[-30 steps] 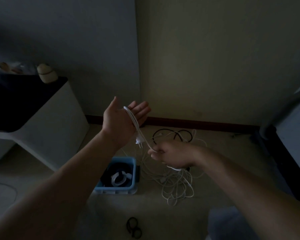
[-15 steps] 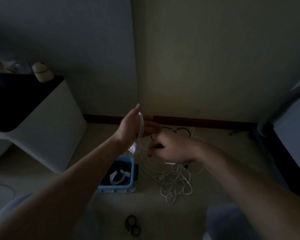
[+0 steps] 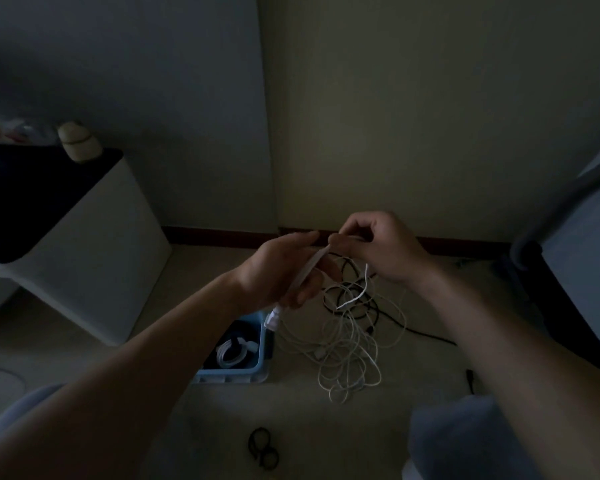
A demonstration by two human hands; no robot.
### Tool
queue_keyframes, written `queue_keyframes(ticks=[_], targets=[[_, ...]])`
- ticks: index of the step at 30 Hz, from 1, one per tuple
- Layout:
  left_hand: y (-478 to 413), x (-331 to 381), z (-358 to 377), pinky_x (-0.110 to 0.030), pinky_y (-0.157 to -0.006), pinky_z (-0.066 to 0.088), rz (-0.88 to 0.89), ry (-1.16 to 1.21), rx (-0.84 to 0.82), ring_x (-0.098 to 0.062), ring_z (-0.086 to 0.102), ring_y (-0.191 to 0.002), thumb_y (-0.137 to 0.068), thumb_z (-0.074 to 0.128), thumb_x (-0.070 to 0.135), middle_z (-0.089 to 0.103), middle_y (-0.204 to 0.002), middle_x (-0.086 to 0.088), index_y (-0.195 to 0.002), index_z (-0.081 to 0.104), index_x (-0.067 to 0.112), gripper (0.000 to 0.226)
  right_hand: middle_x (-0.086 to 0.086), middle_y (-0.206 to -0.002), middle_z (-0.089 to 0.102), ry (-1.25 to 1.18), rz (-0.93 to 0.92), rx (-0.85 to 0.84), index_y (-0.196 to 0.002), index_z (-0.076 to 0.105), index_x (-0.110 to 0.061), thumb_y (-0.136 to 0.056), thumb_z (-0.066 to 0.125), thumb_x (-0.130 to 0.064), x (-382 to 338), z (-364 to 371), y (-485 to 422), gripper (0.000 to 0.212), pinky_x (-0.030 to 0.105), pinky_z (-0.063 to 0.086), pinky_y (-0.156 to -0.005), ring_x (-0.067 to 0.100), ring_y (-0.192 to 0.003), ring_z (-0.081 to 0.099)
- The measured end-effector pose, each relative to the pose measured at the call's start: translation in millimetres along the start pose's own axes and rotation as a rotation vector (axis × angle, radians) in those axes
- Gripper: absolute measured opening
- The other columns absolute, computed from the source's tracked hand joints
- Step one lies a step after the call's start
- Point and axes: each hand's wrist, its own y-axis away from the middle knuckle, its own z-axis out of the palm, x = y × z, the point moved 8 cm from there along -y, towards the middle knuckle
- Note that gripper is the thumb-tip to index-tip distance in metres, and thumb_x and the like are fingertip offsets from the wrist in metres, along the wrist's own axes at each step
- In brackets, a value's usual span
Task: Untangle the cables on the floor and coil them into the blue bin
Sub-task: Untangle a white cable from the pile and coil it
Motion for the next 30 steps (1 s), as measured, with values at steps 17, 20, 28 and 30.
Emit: queue_keyframes(ticks=[17,20,28,30], targets=[[15,36,-24,-0.016,-0.048,0.039,0.298,0.702,0.04,-0.002,0.04,-0.037,-0.101,0.033,0.028,0.044,-0.047,0.008,-0.079,0.055,0.019,0.032,-0.006,-0.051,0.03,-0.044,0.457,-0.325,-0.068,0.041,-0.015,-0.105,0.033,-0.047,50,50,8,0.049,0.03,0.034,-0.056,0.012,-0.045,0.029],[19,38,-42,-0.017,-0.052,0.043,0.346,0.766,0.191,-0.003,0.043,-0.044,-0.102,0.033,0.027,0.047,-0.053,0.009,-0.082,0.051,0.019,0.028,-0.004,-0.052,0.034,-0.026,0.494,-0.355,-0.075,0.042,-0.014,-0.106,0.032,-0.035,55,52,12,0.039,0.028,0.033,-0.05,0.014,-0.046,0.032],[29,39,-66,-0.021,-0.067,0.052,0.422,0.876,0.376,-0.008,0.064,-0.067,-0.105,0.036,0.033,0.065,-0.078,0.005,-0.094,0.058,0.017,0.029,-0.001,-0.065,0.055,0.105,0.388,-0.419,-0.099,0.05,-0.024,-0.103,0.038,-0.019,49,63,17,0.014,0.031,0.044,-0.052,0.017,-0.051,0.051],[32,40,-70,-0.026,-0.076,0.055,0.433,0.847,0.397,-0.014,0.071,-0.083,-0.105,0.034,0.038,0.072,-0.092,0.0,-0.103,0.056,0.014,0.032,-0.003,-0.066,0.059,0.158,0.337,-0.448,-0.097,0.052,-0.032,-0.102,0.041,-0.021,44,68,20,0.016,0.03,0.043,-0.052,0.011,-0.049,0.05]])
